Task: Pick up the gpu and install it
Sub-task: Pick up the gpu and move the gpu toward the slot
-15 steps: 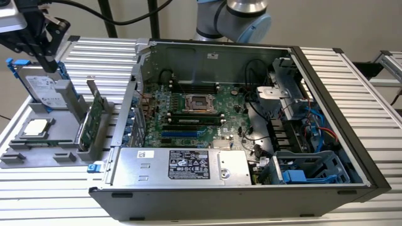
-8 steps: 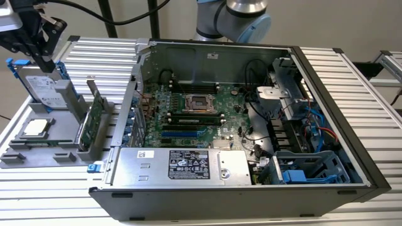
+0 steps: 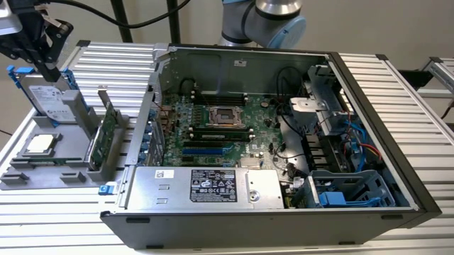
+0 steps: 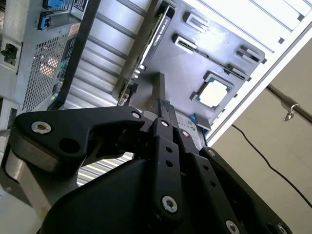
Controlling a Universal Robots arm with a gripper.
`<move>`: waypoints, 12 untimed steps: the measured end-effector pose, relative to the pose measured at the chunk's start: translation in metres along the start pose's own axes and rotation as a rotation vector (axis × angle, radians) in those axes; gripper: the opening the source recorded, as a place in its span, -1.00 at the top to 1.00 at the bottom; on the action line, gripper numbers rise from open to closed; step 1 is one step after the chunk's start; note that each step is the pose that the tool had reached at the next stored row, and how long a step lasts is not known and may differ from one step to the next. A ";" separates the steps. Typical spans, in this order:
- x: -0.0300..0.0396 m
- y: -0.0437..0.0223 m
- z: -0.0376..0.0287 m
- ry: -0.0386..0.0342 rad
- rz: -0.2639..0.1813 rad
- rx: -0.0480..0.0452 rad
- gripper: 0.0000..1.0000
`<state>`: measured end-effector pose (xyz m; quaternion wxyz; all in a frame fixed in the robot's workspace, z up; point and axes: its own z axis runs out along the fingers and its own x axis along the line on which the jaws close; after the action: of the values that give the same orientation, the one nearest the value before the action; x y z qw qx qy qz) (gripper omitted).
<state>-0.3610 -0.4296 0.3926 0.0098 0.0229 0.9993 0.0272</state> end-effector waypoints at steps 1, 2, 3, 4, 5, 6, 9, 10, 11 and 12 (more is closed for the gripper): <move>0.0000 0.0000 0.0000 0.0000 0.000 -0.0001 1.00; 0.0000 0.0000 0.0000 0.0000 0.000 -0.0001 1.00; 0.0000 0.0000 0.0000 0.0000 0.000 -0.0002 1.00; 0.0000 0.0000 0.0000 0.0000 0.000 -0.0003 1.00; 0.0000 0.0000 0.0000 0.0001 0.000 -0.0003 1.00; 0.0000 0.0000 0.0000 0.0000 0.000 -0.0004 1.00; 0.0000 0.0000 0.0000 0.0000 0.000 -0.0006 1.00; 0.0000 0.0000 0.0000 0.0000 0.000 -0.0007 1.00; 0.0000 0.0000 0.0000 0.0000 0.000 -0.0007 -1.00; 0.0000 0.0000 0.0000 0.0001 0.000 -0.0008 -1.00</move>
<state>-0.3610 -0.4296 0.3926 0.0098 0.0229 0.9993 0.0276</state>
